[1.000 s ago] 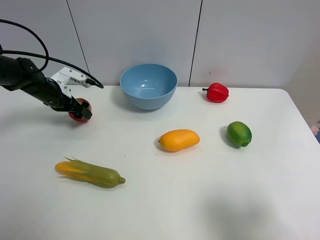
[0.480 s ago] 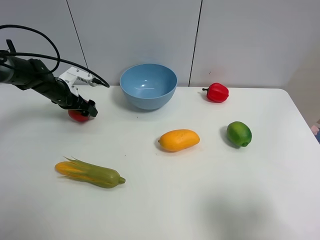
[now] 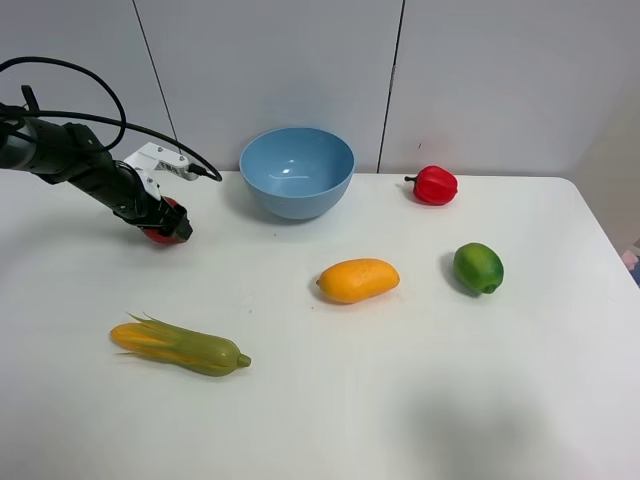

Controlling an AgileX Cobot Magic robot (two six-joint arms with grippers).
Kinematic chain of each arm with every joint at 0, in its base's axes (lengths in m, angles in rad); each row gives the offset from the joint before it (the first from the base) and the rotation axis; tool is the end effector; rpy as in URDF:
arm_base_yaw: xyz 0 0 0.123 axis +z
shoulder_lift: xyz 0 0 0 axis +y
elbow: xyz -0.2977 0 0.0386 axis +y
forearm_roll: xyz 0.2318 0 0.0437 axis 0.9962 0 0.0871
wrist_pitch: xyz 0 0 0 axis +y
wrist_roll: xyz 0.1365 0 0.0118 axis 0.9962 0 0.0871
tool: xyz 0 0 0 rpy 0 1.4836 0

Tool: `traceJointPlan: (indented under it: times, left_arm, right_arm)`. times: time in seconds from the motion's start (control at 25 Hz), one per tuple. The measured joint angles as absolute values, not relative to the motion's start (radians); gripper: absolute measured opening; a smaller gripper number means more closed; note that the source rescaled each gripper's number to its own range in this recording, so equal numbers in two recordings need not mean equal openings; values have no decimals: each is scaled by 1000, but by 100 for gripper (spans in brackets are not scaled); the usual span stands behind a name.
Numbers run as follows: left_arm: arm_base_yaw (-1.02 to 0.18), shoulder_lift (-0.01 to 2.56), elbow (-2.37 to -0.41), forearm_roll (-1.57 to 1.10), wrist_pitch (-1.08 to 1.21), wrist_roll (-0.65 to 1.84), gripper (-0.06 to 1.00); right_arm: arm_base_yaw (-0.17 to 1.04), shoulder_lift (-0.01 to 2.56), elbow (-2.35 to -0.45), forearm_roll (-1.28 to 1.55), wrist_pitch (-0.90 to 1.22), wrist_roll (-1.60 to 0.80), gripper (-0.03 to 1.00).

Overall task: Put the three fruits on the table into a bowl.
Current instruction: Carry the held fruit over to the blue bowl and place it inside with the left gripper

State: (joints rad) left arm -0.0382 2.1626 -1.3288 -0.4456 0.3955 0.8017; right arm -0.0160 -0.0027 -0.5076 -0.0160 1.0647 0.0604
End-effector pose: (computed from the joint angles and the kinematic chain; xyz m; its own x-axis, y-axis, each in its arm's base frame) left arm 0.4454 -0.0398 0.0854 -0.7855 0.4021 -0.4704 0.4406 0.8972 0.0311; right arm 0.0053 -0.0020 0.2503 -0.4482 0.0598 -0.8920 0.0521 0.9978 0.0407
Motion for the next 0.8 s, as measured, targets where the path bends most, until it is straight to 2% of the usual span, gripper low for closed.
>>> traceJointPlan:
  times: [0.2, 0.44, 0.6, 0.8]
  left_arm:
    - [-110, 2051, -1329, -389, 428, 750, 2]
    - [-305, 1867, -1437, -370, 429, 598, 2]
    - [-401, 1906, -1579, -357, 429, 526, 2]
    - [-436, 2076, -1766, -327, 430, 512, 2]
  right_arm:
    - [-16, -3, -508, -16, 1065, 60, 100]
    - [-16, -3, -508, -16, 1065, 60, 100]
    - [-16, -3, -508, -16, 1065, 60, 100]
    - [-16, -3, -508, -16, 1065, 60, 100]
